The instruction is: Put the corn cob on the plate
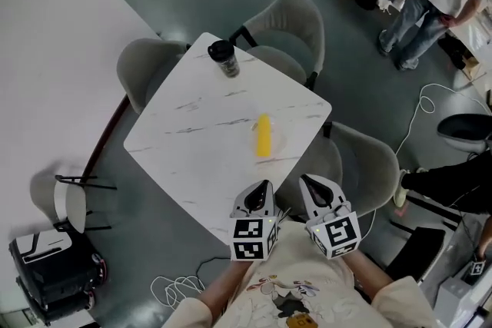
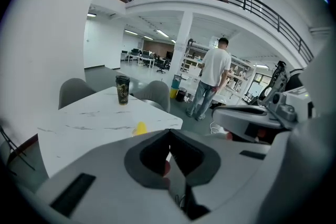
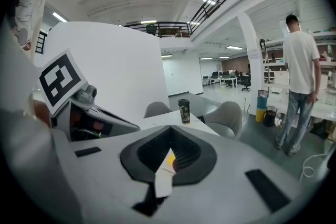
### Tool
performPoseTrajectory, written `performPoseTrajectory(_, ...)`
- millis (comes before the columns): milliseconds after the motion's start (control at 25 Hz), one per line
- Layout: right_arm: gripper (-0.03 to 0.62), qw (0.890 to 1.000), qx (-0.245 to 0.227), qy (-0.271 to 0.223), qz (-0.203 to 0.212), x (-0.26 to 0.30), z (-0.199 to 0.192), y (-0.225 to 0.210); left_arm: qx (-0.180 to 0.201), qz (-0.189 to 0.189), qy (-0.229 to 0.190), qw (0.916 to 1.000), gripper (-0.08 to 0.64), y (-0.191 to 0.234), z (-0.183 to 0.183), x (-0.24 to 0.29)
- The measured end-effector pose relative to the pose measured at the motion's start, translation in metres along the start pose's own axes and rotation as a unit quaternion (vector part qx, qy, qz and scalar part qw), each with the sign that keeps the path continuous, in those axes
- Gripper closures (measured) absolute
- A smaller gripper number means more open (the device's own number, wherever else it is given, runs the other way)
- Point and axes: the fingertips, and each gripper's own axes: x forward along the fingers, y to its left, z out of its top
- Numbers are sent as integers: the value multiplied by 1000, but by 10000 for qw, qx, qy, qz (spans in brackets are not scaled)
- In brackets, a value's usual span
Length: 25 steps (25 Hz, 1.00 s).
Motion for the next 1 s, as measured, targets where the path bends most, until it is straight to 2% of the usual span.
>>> performPoseTrajectory(280, 589, 9999, 90, -112, 11, -32, 13, 13, 103, -114, -313, 9994, 554, -17, 7, -28)
performPoseTrajectory(480, 589, 9994, -299, -194, 51, -48, 22, 31, 144, -82, -503, 9986, 554, -20, 12, -39)
performPoseTrajectory(600, 589, 9989, -378, -262, 72, -52, 24, 37, 151, -67, -543, 9984, 554, -20, 14, -40)
performPoseTrajectory(1000, 589, 9989, -208, -424, -25, -62, 27, 25, 359, -124, -579, 9976, 554, -39, 16, -38)
